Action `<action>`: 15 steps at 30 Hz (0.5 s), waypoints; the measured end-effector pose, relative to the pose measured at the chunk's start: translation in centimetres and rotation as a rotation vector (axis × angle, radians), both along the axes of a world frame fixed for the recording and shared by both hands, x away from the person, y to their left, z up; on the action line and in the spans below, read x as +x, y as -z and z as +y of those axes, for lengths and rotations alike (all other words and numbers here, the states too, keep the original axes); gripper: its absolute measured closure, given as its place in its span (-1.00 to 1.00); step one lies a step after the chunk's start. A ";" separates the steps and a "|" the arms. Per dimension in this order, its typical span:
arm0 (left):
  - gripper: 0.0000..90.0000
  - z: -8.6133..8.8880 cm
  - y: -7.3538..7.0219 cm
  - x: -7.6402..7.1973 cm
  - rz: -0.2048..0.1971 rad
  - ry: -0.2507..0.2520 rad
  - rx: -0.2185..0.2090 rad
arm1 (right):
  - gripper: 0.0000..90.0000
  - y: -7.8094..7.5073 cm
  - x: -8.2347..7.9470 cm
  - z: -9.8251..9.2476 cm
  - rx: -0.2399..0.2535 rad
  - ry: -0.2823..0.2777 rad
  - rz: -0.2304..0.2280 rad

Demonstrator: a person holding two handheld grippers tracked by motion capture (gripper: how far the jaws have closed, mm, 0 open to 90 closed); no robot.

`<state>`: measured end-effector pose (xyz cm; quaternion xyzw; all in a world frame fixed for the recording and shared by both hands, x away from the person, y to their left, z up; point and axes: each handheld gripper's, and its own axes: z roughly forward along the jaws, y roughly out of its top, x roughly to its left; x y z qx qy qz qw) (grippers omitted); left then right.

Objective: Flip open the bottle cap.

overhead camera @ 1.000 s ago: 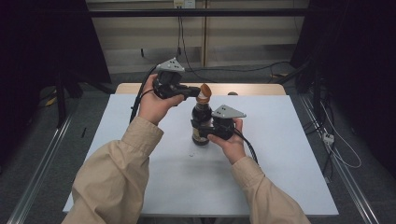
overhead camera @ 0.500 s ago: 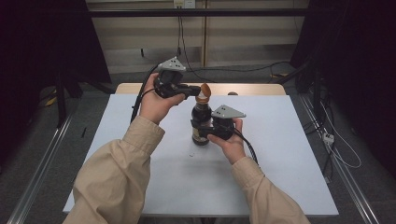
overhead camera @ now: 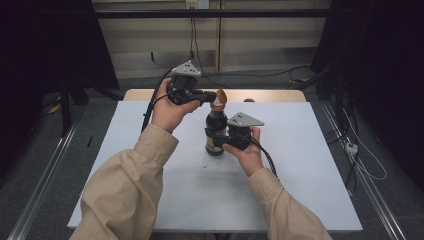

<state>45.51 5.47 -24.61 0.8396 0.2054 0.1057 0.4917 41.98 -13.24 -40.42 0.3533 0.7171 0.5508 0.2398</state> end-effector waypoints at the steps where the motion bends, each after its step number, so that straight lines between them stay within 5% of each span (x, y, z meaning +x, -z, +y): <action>1: 1.00 0.0 0.0 0.0 -0.001 0.001 0.002 | -0.34 0.0 0.0 0.0 0.000 0.000 0.001; 6: 1.00 -0.1 -0.2 -0.1 -0.007 -0.001 0.016 | -0.34 0.0 0.0 0.0 -0.005 0.001 0.000; 10: 1.00 -0.5 -0.3 -0.3 0.000 0.018 -0.012 | -0.34 0.0 -0.1 0.2 -0.014 -0.003 -0.008; 15: 1.00 -1.6 -0.5 -0.6 -0.010 0.016 0.023 | -0.34 0.0 -0.1 0.2 -0.011 0.001 -0.009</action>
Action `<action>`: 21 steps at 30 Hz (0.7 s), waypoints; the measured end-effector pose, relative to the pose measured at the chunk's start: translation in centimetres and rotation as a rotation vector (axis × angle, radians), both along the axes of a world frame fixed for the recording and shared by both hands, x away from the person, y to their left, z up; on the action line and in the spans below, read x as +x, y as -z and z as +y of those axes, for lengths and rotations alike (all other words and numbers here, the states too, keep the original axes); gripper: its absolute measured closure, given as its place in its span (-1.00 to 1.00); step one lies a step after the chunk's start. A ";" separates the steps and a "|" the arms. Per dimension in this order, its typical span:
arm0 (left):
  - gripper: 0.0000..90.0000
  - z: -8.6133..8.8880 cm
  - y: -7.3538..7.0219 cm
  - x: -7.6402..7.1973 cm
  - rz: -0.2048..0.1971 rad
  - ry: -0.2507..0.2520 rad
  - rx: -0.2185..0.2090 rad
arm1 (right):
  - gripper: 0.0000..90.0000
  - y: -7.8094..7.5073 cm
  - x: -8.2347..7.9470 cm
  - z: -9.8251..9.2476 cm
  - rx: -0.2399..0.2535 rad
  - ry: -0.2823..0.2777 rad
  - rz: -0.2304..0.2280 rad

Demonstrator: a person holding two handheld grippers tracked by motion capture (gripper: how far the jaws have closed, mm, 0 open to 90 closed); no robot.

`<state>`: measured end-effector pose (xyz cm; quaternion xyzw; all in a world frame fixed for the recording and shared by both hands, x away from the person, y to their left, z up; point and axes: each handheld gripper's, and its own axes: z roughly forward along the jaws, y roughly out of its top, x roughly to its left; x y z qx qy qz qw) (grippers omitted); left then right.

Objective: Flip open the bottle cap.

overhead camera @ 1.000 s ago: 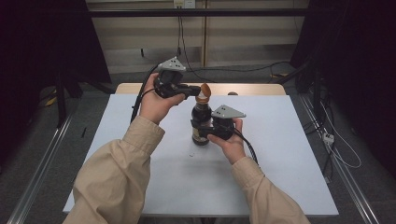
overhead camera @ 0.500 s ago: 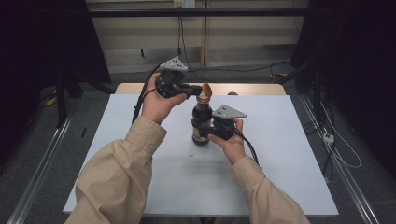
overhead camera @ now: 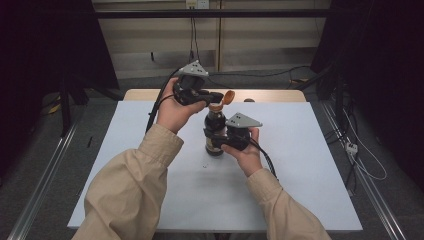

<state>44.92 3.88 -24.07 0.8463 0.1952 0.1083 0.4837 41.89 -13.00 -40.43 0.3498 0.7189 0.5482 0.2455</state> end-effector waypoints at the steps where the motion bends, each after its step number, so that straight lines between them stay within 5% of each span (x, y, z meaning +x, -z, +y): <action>1: 1.00 0.0 0.0 0.1 0.000 0.001 -0.004 | -0.34 0.0 0.0 -0.1 0.003 -0.005 0.003; 17: 1.00 3.2 0.0 -0.5 0.015 -0.023 -0.027 | -0.37 0.0 -0.1 -0.1 -0.001 -0.001 -0.005; 21: 0.67 4.0 0.4 -0.6 0.023 -0.048 -0.025 | -0.43 -0.2 -0.2 -0.2 -0.003 0.000 -0.005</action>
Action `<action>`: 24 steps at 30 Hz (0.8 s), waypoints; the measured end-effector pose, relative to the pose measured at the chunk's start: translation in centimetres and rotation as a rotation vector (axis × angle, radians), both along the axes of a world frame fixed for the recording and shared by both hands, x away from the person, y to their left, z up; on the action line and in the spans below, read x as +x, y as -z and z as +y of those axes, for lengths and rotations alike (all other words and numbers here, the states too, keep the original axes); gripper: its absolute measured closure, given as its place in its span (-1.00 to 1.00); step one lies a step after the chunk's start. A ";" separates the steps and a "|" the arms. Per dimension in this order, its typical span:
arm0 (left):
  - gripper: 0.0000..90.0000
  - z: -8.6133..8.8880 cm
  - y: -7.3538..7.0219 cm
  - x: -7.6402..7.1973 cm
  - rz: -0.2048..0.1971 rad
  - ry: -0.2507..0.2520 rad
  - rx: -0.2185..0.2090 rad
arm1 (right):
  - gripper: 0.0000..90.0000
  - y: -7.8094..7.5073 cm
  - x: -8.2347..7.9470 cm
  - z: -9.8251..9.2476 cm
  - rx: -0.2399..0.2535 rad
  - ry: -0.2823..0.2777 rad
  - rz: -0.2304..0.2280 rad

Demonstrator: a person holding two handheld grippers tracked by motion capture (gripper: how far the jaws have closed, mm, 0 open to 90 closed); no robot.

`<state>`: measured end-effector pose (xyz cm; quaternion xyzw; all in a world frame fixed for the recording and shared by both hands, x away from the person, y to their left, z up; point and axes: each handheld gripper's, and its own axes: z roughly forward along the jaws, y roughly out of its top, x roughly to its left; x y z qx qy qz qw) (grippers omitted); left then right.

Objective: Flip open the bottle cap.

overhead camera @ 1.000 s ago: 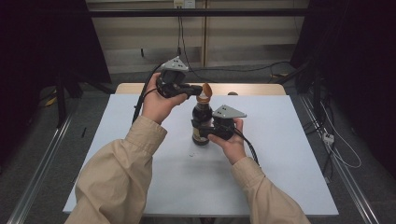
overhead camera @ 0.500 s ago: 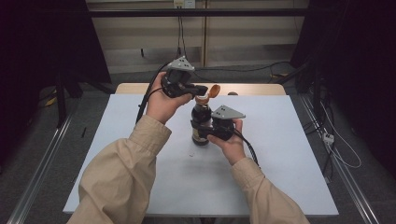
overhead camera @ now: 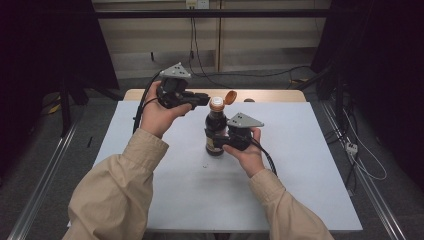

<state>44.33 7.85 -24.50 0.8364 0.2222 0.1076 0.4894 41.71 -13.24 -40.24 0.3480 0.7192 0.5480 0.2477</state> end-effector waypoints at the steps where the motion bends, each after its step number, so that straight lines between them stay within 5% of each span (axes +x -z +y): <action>1: 0.63 0.3 0.3 -0.1 0.004 -0.012 0.004 | -0.47 -0.1 -0.1 -0.1 0.004 0.003 0.005; 7: 0.16 1.0 1.5 -0.4 0.000 -0.036 0.015 | -0.66 0.2 -0.5 -1.0 0.006 0.018 0.032; 14: -0.24 2.3 4.0 -0.7 0.039 -0.066 -0.009 | -0.71 0.0 -1.1 -1.7 -0.010 0.031 0.061; 24: -0.54 3.6 7.3 -2.1 0.051 -0.059 -0.010 | -0.71 -0.3 -2.5 -4.2 0.037 0.041 0.067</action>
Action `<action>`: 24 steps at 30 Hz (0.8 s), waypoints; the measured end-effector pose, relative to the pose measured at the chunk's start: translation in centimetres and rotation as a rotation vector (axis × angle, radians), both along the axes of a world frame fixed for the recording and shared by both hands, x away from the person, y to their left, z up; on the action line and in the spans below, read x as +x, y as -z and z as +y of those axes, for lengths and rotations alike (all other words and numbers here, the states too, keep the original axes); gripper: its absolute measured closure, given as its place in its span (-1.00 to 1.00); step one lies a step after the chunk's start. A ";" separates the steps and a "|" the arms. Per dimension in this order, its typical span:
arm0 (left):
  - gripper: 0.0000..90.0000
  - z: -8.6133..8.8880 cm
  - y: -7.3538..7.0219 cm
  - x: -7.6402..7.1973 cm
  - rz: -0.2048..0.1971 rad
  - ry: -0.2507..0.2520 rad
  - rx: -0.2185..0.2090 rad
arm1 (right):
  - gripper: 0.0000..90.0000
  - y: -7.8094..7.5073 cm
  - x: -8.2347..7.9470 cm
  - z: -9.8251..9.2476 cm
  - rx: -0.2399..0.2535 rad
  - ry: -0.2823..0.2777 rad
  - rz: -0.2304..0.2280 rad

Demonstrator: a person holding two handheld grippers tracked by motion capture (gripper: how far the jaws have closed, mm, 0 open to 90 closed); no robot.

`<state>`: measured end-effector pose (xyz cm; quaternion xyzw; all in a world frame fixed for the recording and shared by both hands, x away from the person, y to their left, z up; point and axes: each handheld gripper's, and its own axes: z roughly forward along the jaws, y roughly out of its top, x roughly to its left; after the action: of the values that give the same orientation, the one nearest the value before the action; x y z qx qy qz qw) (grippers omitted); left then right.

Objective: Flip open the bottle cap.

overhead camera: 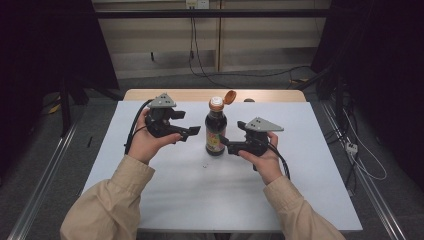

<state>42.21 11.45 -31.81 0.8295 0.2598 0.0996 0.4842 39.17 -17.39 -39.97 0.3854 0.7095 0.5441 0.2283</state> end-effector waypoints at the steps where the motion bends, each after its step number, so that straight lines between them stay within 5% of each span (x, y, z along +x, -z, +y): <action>1: -0.55 0.1 0.4 -0.1 -0.002 0.002 0.001 | -0.72 0.1 -0.1 -0.2 -0.005 -0.004 0.007; 9: -0.61 1.3 3.1 -0.6 0.019 -0.017 -0.004 | -0.72 0.3 -1.1 -1.5 -0.027 -0.011 0.007; 14: -0.62 2.2 3.7 -1.3 -0.017 -0.023 0.003 | -0.72 0.5 -1.9 -2.3 -0.033 -0.013 0.008; 24: -0.68 3.4 5.3 -2.5 0.001 -0.023 0.015 | -0.72 1.0 -3.7 -4.0 -0.052 0.010 0.004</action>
<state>39.70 14.85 -37.13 0.8303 0.2689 0.1066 0.4764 35.45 -21.41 -40.95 0.3838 0.7221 0.5233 0.2395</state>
